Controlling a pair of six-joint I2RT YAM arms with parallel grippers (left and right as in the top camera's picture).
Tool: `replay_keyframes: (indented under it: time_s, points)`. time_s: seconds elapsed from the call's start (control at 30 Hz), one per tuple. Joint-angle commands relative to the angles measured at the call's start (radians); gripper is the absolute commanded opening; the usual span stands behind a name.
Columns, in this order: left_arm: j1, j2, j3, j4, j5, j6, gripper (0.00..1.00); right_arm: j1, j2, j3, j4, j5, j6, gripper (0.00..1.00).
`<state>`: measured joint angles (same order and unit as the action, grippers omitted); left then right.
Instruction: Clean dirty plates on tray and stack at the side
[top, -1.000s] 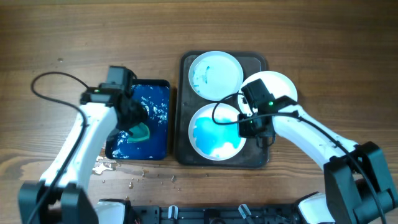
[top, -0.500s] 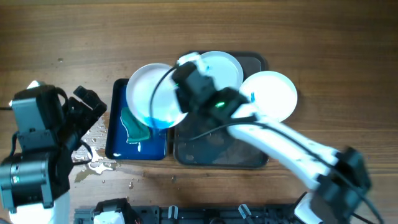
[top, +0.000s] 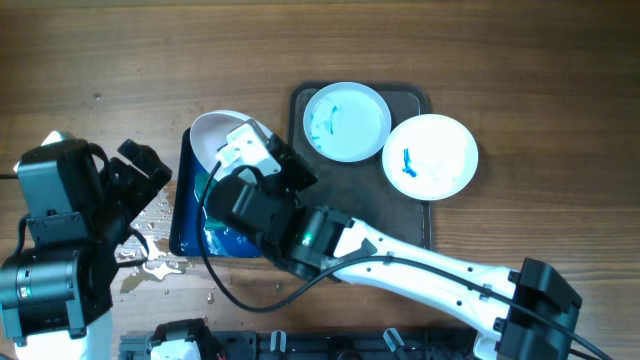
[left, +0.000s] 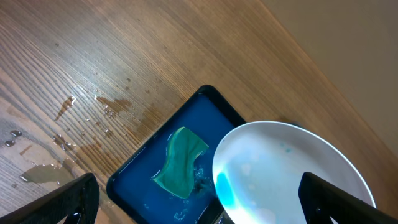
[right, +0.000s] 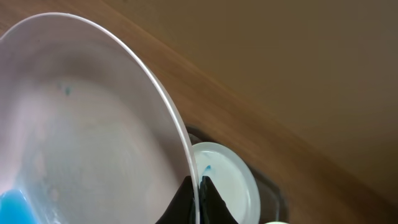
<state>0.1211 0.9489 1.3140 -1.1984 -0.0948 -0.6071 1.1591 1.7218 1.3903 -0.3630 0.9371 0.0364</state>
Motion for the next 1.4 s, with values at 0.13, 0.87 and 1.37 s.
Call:
replay_keyframes:
  time_s: [0.13,0.87,1.37]
  points:
    - [0.008,-0.004,0.015,0.0,0.012,0.001,1.0,0.014,-0.024,0.016,0.031,0.134,-0.126,0.04]
    - [0.008,-0.004,0.015,0.0,0.012,0.002,1.0,0.059,-0.024,0.016,0.242,0.225,-0.342,0.04]
    - [0.008,-0.004,0.015,0.0,0.012,0.002,1.0,-0.064,-0.024,0.005,0.103,0.047,0.026,0.04]
